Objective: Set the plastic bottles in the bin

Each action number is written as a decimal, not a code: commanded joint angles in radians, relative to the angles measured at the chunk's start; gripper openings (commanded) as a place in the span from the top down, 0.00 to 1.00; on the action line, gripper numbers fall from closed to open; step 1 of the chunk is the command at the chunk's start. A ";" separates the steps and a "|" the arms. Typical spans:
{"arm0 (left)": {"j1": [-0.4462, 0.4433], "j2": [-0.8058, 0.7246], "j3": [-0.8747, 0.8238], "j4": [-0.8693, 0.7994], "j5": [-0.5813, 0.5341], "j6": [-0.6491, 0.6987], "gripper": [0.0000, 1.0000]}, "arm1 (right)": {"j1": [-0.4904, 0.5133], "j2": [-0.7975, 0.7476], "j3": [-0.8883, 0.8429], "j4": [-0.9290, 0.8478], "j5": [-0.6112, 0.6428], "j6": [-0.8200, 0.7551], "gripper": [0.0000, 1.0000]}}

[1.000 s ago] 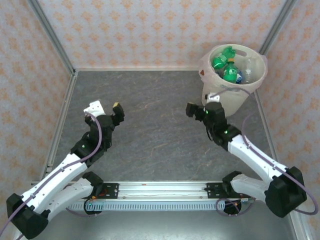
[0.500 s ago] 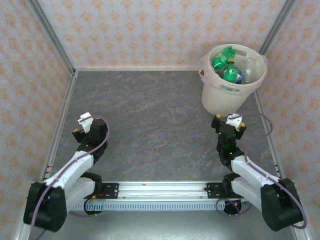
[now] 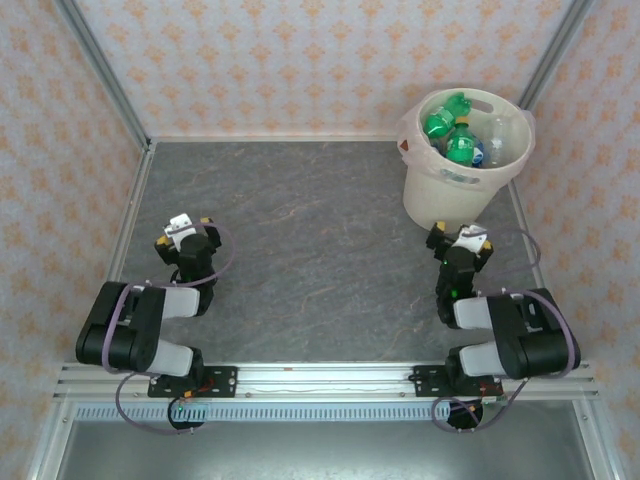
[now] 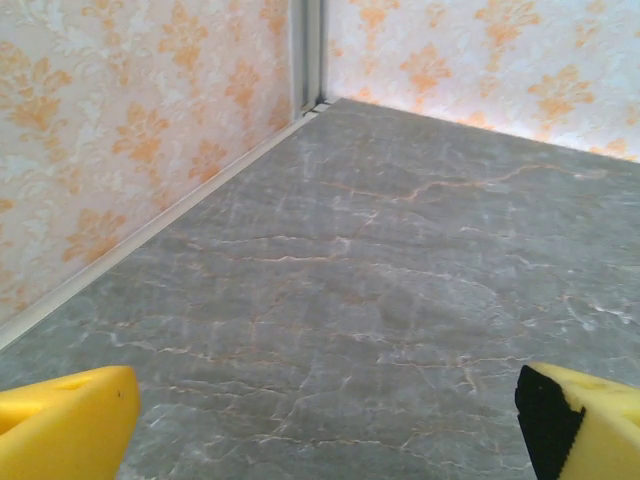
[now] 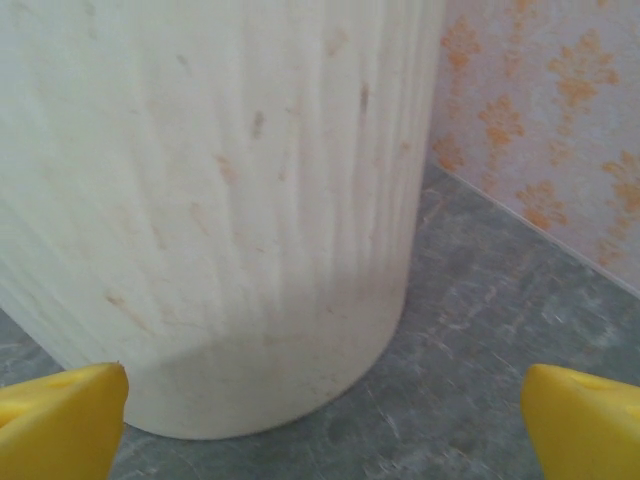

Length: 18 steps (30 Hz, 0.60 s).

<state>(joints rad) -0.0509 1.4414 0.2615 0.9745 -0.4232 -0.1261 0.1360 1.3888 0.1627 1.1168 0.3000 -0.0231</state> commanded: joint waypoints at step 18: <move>0.014 0.097 -0.065 0.390 0.195 0.098 0.00 | -0.069 0.130 0.055 0.139 -0.214 -0.021 0.00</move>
<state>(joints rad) -0.0429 1.5295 0.2077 1.3041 -0.2462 -0.0502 0.0719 1.5169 0.2043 1.2564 0.0963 -0.0391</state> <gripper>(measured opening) 0.995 0.998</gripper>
